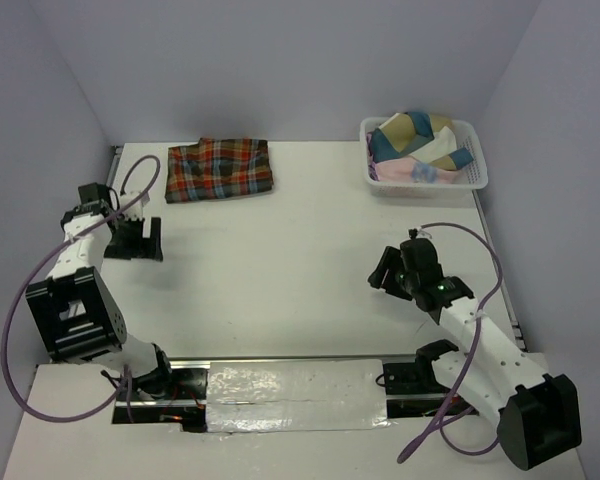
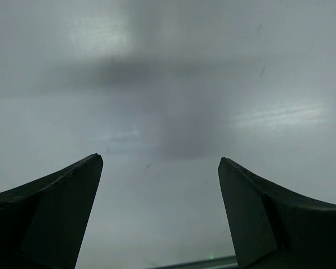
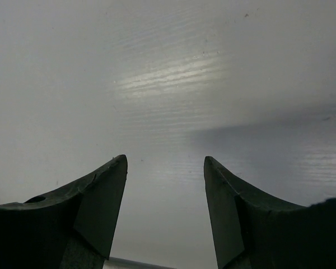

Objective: Fold and stack the long sleeve shirts
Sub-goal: Neatly place the folded shirt to the corner

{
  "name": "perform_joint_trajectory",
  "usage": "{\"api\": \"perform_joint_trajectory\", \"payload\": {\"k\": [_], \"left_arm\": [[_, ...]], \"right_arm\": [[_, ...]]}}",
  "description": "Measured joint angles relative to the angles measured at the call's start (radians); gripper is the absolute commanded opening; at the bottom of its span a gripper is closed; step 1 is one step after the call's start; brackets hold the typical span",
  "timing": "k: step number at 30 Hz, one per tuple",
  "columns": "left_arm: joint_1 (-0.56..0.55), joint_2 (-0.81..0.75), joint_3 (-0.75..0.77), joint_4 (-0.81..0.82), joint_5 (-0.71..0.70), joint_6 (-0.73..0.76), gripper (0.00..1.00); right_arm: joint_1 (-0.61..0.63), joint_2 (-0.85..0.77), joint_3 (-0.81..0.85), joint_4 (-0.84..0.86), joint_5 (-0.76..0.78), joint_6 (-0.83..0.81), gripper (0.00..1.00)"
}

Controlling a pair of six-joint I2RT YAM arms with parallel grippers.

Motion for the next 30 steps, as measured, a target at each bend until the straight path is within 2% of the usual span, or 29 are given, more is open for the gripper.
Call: {"api": "perform_joint_trajectory", "payload": {"k": [5,10,30], "left_arm": [[0.021,-0.137,-0.227,0.011,-0.101,0.045,0.96],[0.021,-0.176,-0.329,0.059,-0.169,0.066,0.94],[0.022,-0.200,-0.354,0.108,-0.214,0.079,0.94]], "right_arm": [[0.000,-0.090,-0.066,0.043,-0.014,0.038,0.65],[0.000,-0.120,-0.080,0.062,-0.013,0.045,0.65],[0.000,-0.203,-0.113,0.070,-0.005,0.031,0.62]]}}
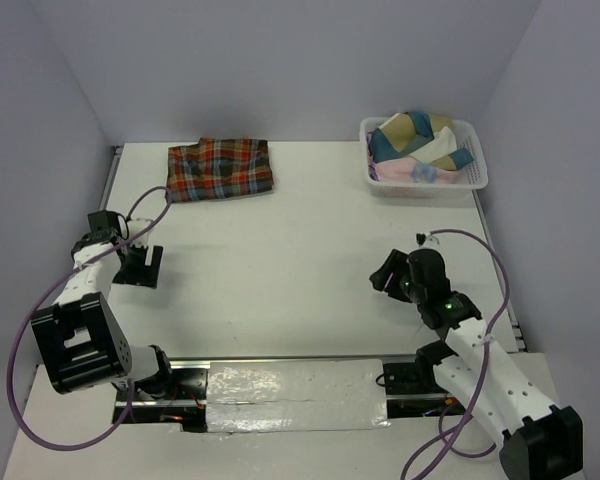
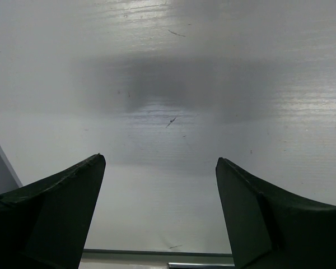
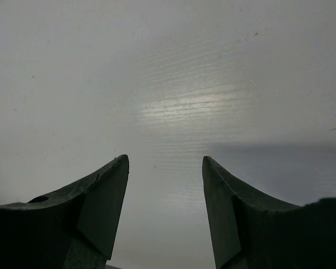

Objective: Fold and stack the long sleeve shirts
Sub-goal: Neatly place the folded shirt to the corner

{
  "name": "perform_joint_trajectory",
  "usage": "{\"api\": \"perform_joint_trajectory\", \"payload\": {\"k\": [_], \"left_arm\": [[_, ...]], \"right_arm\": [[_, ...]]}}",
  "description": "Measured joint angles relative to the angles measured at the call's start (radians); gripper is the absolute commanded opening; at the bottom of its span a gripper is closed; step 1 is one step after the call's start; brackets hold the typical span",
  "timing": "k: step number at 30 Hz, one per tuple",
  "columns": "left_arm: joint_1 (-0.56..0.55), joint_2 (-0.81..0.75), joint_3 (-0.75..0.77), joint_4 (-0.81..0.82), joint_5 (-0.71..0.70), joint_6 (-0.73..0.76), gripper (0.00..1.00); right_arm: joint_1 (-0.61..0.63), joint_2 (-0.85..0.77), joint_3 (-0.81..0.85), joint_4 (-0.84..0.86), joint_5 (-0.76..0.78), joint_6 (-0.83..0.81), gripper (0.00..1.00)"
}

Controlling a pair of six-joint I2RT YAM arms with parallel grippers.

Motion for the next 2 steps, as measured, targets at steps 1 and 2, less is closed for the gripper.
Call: {"api": "perform_joint_trajectory", "payload": {"k": [1,2], "left_arm": [[0.000,0.000,0.000,0.000,0.000,0.000,0.94],[0.000,0.000,0.000,0.000,0.000,0.000,0.94]], "right_arm": [[0.000,-0.010,-0.003,0.003,-0.001,-0.002,0.62],[0.000,-0.026,-0.009,0.011,-0.001,-0.005,0.62]]}}
